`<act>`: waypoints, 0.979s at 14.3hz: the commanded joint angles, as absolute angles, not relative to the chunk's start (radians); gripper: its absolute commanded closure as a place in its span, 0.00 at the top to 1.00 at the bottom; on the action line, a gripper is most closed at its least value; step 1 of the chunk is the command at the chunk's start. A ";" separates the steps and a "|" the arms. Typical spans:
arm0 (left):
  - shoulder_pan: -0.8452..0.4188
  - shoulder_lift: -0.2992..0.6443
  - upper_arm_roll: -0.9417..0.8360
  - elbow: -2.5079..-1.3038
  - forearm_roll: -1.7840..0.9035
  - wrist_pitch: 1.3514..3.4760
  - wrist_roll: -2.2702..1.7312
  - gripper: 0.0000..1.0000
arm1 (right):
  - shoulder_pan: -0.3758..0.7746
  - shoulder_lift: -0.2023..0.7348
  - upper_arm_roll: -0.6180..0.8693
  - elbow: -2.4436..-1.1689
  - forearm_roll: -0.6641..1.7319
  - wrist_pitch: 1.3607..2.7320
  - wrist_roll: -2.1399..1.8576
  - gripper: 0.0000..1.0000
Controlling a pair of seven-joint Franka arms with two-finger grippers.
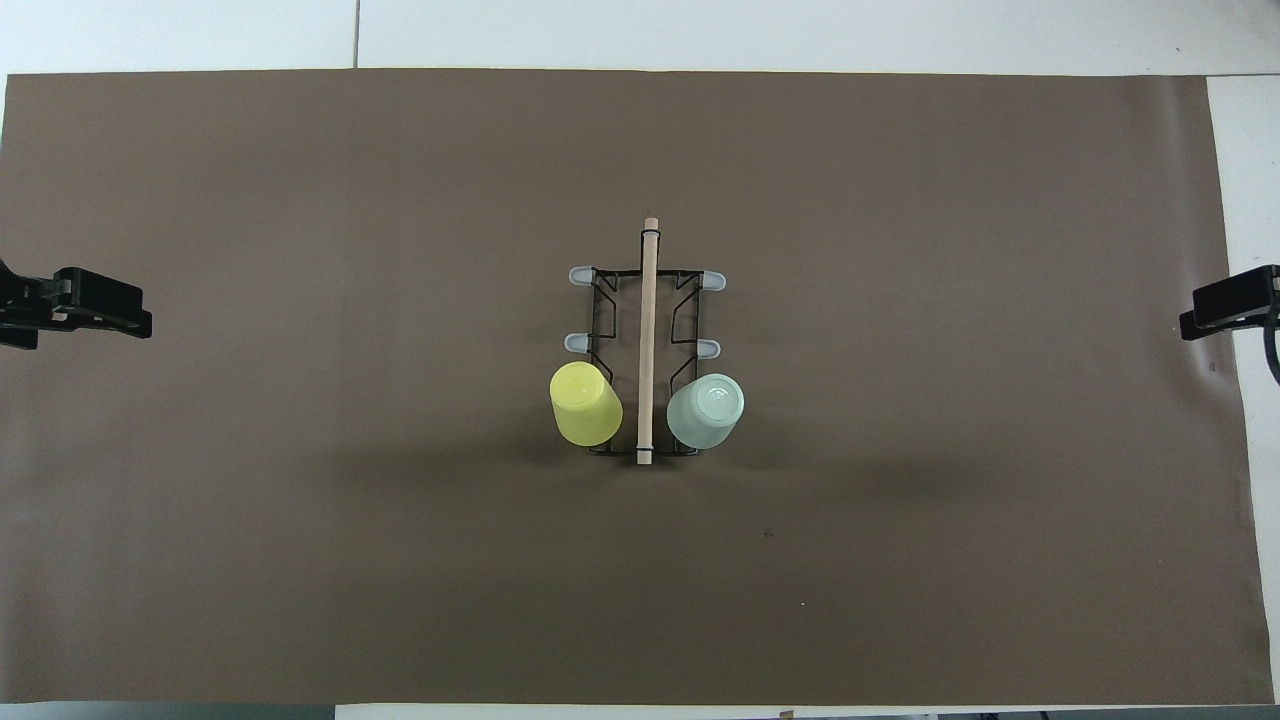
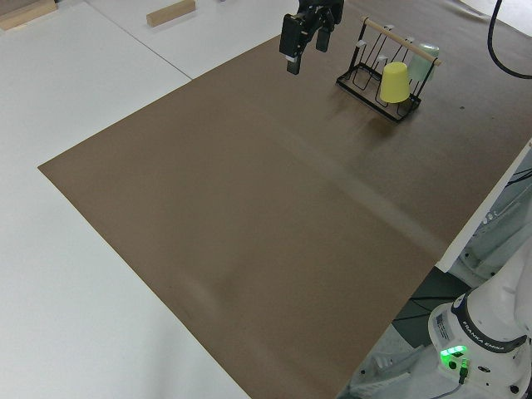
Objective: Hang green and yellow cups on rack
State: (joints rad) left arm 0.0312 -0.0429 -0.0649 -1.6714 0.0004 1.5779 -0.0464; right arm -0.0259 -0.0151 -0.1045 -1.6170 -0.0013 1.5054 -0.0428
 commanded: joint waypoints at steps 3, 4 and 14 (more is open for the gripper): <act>0.032 -0.055 -0.064 -1.683 0.017 1.588 -0.041 1.00 | -0.044 -0.005 -0.092 -1.580 0.038 1.474 -0.021 1.00; 0.031 -0.055 -0.064 -1.683 0.017 1.588 -0.041 1.00 | -0.044 -0.015 -0.092 -1.583 0.037 1.462 -0.028 1.00; 0.031 -0.055 -0.064 -1.683 0.017 1.588 -0.041 1.00 | -0.032 -0.017 -0.087 -1.578 0.014 1.483 -0.034 1.00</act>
